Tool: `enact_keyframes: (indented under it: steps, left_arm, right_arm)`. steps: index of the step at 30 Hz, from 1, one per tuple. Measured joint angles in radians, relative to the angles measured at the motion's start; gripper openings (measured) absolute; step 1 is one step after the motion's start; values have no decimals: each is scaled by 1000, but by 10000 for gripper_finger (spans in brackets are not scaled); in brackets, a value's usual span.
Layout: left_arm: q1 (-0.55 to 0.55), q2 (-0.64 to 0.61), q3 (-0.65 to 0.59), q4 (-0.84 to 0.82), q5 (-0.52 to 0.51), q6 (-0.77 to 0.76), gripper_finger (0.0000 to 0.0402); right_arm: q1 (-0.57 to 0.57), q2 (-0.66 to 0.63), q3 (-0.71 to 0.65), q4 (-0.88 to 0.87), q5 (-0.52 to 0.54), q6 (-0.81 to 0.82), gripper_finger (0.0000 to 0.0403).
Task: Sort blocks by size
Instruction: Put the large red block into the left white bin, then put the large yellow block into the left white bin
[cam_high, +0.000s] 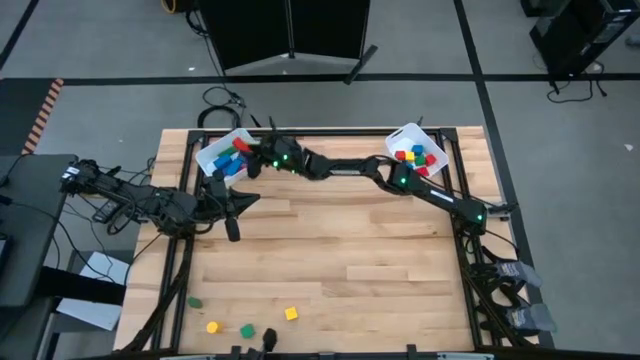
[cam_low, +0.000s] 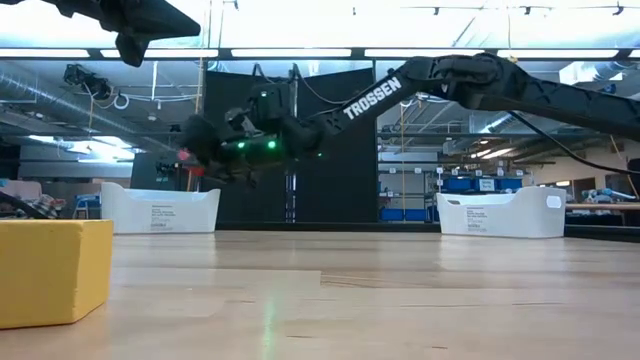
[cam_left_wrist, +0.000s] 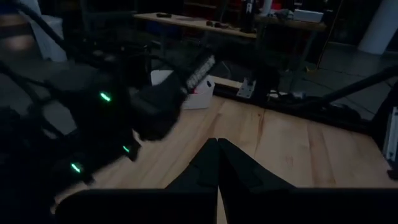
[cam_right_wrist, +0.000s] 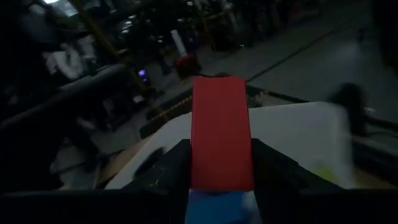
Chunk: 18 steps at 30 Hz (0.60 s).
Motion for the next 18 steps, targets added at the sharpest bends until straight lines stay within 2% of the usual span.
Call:
enact_keyframes:
  steps: [10,12,16,18]
  left_arm:
    - [-2,1,0,-3,-1,29,9]
    - [-2,1,0,-3,-1,29,9]
    - [-2,1,0,-3,-1,29,9]
    - [-2,1,0,-3,-1,29,9]
  right_arm:
    - [-7,0,28,-80,-15,-36,145]
    - [-7,0,29,-82,-15,-39,180]
    - [-6,0,29,-90,-18,-67,279]
    - [-6,0,29,-85,-27,-76,311]
